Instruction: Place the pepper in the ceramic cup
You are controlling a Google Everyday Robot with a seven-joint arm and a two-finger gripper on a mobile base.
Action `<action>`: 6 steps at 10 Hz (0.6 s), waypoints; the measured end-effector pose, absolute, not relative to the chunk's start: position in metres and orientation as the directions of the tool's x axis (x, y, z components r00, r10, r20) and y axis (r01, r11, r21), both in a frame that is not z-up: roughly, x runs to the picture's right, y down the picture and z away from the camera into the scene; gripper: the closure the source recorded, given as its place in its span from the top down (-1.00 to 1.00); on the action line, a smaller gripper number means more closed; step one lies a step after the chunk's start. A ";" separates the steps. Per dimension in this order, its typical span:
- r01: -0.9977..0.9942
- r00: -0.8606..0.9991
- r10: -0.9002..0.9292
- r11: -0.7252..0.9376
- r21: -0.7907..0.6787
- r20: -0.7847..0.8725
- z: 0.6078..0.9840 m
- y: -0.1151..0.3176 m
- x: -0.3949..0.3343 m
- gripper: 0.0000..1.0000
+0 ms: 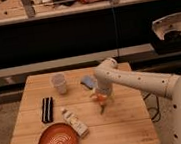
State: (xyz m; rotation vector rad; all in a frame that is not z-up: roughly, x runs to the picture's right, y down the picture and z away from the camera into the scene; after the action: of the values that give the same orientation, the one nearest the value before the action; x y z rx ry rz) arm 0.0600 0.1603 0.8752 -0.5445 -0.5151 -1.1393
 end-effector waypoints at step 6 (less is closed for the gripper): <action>0.950 0.300 -0.705 0.285 -0.131 0.643 0.875 0.164 0.058 0.60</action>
State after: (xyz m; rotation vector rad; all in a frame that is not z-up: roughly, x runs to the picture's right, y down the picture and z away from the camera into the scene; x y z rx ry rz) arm 0.0581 0.1640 0.8754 -0.5548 -0.5217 -1.1753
